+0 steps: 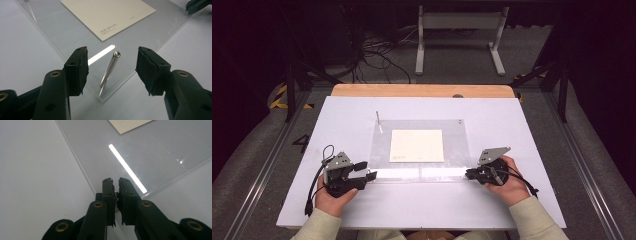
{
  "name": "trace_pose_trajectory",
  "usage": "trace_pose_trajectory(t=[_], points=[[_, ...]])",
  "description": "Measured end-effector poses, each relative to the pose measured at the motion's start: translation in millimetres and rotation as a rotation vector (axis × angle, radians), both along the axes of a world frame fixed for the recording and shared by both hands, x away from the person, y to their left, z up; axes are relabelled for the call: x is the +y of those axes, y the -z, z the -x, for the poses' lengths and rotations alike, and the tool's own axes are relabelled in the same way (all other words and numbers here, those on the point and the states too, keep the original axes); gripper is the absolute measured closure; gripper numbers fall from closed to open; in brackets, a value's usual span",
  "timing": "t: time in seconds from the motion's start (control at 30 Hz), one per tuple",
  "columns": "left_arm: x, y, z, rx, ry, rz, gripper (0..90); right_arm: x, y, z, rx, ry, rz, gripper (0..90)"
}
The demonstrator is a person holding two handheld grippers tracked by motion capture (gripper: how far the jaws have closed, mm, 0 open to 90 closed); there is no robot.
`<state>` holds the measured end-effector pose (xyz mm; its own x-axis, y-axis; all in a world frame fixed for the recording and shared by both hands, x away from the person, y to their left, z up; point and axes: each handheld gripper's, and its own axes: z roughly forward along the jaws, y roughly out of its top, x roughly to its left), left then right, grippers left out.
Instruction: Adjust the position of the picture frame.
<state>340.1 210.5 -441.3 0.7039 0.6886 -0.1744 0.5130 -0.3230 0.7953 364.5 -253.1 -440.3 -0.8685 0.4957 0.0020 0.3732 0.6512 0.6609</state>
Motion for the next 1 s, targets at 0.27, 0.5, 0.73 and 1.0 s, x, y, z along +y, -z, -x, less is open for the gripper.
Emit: trace_pose_trajectory(t=[0.27,0.5,0.73,1.0], points=[[2.2,2.6,0.3,0.021,-0.034,-0.037,45.8,15.9,0.6,32.2,0.035,-0.058,-0.008,82.7],[4.3,5.6,-2.0,0.041,-0.056,-0.058,52.6,24.6,2.0,49.7,0.067,-0.094,-0.030,82.6],[7.8,6.7,-2.4,0.069,-0.070,-0.080,79.8,24.1,2.6,49.6,0.069,-0.098,-0.037,82.5],[-1.5,-3.5,-6.1,0.002,-0.110,-0.149,83.9,26.3,2.6,51.1,0.059,-0.115,-0.029,82.5]])
